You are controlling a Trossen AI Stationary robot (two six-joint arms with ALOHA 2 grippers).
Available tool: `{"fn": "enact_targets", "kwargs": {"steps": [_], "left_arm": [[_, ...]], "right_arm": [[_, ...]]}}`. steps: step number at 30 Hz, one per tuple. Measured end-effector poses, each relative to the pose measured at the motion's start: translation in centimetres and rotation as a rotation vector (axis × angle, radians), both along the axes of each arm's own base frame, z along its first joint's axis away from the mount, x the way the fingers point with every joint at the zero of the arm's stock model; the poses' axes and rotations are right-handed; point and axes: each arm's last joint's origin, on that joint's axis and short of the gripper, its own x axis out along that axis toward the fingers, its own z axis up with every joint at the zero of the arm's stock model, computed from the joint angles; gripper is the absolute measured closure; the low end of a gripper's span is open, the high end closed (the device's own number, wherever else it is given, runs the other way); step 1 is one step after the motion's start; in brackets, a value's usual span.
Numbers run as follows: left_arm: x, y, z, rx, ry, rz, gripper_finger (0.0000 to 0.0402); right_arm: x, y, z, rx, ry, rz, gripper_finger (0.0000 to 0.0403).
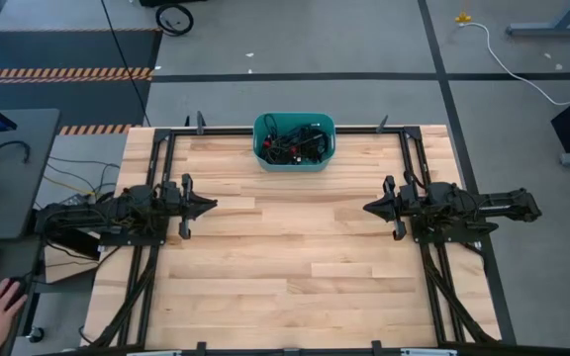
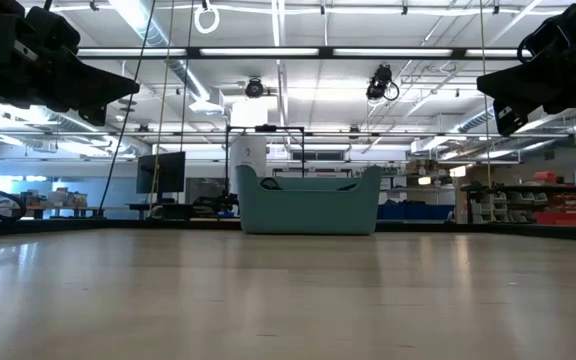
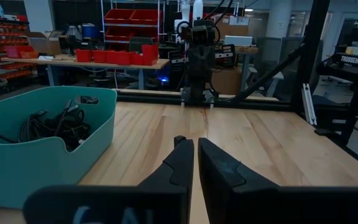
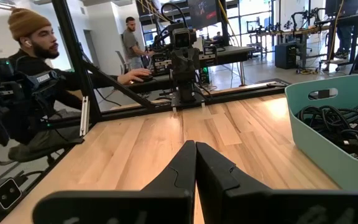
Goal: Pick and place USB-C Cables
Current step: Return to Home Position
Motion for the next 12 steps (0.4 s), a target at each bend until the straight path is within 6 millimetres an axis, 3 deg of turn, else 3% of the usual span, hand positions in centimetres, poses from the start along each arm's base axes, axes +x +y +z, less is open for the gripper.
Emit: {"fn": "enact_targets", "kwargs": {"steps": [12], "left_arm": [[0.00,0.00,0.00,0.000,0.000,0.000,0.0376]], "right_arm": [[0.00,0.00,0.00,0.000,0.000,0.000,0.0390]]}}
